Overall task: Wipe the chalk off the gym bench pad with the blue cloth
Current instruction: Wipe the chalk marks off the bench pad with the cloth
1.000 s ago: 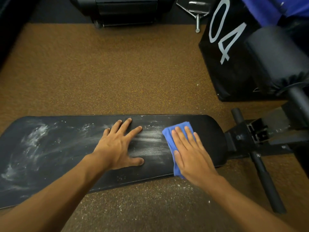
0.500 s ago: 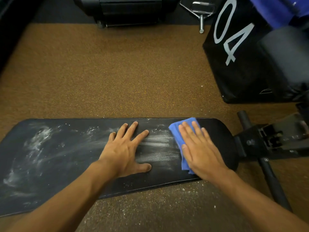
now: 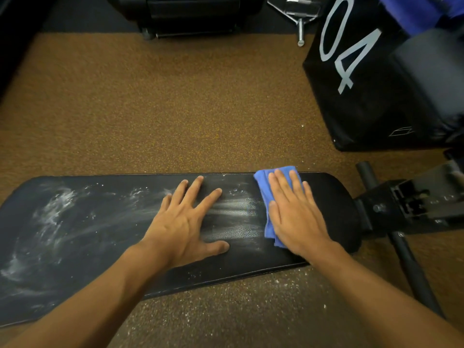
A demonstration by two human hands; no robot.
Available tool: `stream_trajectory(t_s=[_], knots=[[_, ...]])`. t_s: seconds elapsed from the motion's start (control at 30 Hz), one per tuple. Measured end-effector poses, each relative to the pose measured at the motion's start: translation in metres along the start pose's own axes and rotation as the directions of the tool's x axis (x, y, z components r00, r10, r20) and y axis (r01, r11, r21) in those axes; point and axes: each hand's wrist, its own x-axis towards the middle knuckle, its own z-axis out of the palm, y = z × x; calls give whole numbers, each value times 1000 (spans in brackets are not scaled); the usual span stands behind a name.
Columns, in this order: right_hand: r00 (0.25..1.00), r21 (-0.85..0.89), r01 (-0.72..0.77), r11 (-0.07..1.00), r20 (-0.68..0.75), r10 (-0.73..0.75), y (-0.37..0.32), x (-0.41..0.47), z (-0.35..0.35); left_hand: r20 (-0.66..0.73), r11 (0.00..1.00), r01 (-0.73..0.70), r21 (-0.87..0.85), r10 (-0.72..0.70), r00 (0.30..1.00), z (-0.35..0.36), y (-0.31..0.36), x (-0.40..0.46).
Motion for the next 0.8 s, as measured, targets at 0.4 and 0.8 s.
stream_trajectory(t_s=[0.4,0.8], knots=[[992,1,119,993,47,-119,-1,0,-3,26,996,91,6,-92,995,1,-36,-15],[977,0,204,979,57,-204,-30,3,0,27,995,97,35,-98,995,1,-35,-14]])
